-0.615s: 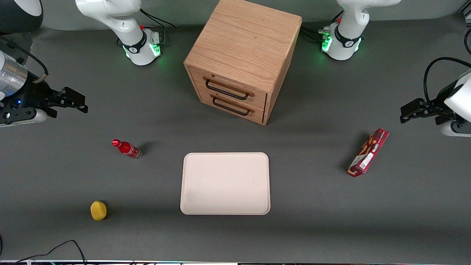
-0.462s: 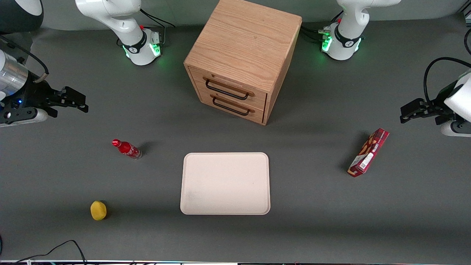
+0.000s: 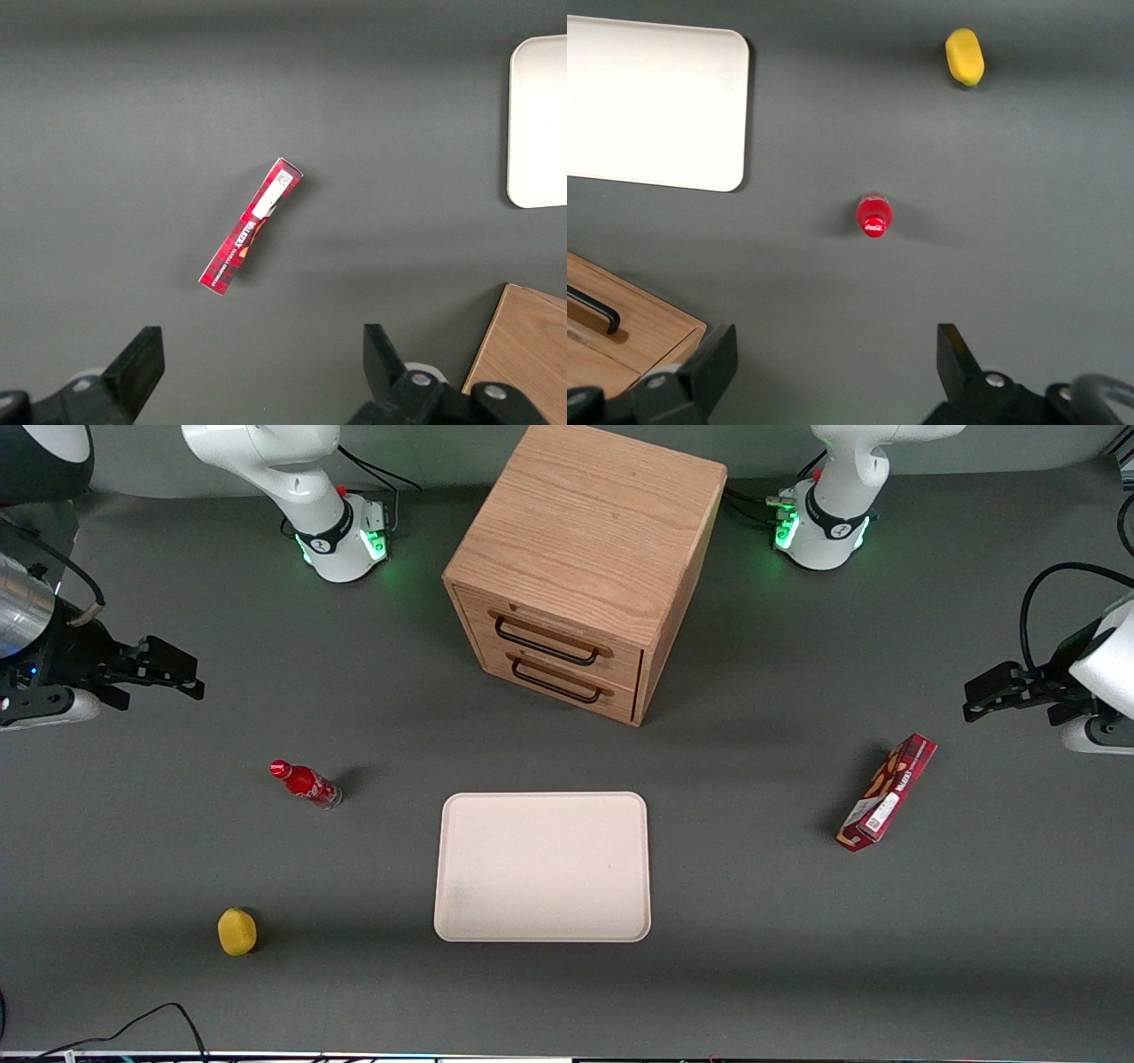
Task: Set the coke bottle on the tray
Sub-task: 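Move the open right gripper toward the red Coca-Cola bottle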
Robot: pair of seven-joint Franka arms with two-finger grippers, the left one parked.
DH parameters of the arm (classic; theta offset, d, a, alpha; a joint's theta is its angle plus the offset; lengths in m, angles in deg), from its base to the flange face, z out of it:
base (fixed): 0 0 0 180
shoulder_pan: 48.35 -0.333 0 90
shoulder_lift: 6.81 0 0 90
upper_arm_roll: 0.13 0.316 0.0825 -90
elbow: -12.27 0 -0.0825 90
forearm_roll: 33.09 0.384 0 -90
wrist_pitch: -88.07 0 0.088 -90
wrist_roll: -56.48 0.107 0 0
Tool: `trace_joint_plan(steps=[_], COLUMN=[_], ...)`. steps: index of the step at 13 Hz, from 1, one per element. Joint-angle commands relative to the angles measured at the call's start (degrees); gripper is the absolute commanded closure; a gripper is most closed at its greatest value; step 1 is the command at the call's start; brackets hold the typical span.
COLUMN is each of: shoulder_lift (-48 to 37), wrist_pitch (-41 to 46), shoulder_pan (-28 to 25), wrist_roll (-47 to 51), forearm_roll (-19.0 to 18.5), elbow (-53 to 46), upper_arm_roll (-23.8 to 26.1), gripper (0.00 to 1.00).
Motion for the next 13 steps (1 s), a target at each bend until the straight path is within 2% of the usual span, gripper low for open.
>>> trace_joint_plan(steps=[1,3,8,11,13], shoulder_lift=[1.3,0.8,-4.8,-3.4,-0.5], wrist_pitch=[0.4,-4.0,-27.2,-37.0,-40.7], shoulder_pan=[2.2,2.0,1.9,2.0,2.2], wrist_roll=[-0.1,-0.4,-5.7,-9.2,-10.5], forearm_roll=[0.2,0.8,0.6,0.0,0.0], elbow=[1.2,6.8,32.0,38.4,39.0], upper_arm_roll=[0.7,0.9,1.3,2.0,2.0], gripper=[0.00,0.00,0.00,0.00,0.00])
